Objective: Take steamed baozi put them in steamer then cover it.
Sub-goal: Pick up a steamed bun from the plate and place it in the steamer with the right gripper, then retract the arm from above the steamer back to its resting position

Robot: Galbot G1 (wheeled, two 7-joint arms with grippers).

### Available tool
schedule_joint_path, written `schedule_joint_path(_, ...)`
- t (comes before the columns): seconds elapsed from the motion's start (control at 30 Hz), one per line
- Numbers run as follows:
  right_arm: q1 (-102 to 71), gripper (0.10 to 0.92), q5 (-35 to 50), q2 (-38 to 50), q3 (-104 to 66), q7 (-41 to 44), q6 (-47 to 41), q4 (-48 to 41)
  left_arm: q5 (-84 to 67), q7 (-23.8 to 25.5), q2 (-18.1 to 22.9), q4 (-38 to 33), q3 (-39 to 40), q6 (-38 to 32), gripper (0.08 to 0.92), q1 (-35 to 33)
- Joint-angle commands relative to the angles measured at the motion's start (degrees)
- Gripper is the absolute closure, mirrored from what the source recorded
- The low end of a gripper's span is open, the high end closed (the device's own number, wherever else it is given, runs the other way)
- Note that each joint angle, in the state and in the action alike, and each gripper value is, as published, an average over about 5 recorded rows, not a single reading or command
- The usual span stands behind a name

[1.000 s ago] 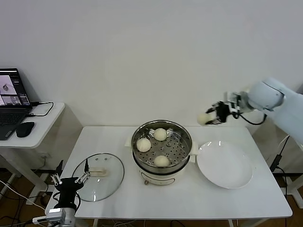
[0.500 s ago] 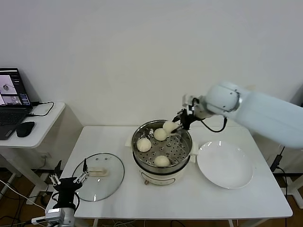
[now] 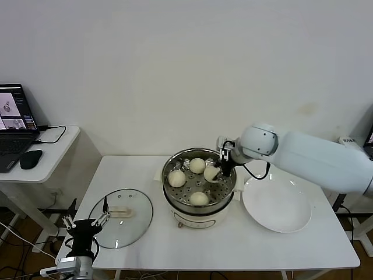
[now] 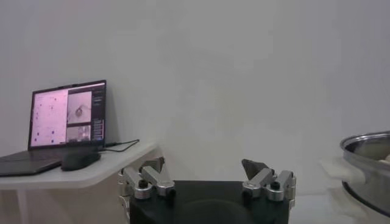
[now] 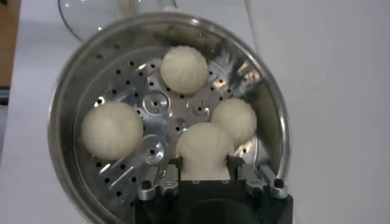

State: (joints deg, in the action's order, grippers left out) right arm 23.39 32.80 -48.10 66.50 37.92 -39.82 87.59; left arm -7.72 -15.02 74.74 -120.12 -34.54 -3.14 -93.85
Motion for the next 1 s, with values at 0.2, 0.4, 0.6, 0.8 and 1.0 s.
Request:
schedule_joint_path(0.2,-3.52,0.541,-2.34,-0.53,-0.62,-1.41,-1.52,-1.35,0.07,0.00,0.14,0.23,0.17,-0.05,0.177,0.09)
schedule_joint_path(0.4,-3.65,0.496,-1.45,0.78,-3.02,-1.95,-1.58,0.15,0.08,-0.01,0.16,-0.01,0.12,-0.04,0.177,-0.05)
schedule_joint_path(0.6,-2.39,0.324,2.52,6.30,-9.18,-3.68,-1.58,5.55,0.01,0.03,-0.01,0.19,0.17,-0.03,0.177,0.12)
schedule_joint_path(0.8,-15.18,0.211,12.29,17.20,-26.24,-20.33,5.61,14.02,-0.19,0.08,-0.01,0.98,0.53,-0.25,0.177,0.61)
schedule_joint_path(1.0,-48.84,0.203,10.42,22.35,-54.53,-36.36,23.22,21.12,0.05,0.10,0.16,2.21,0.59,-1.34,0.177,0.60)
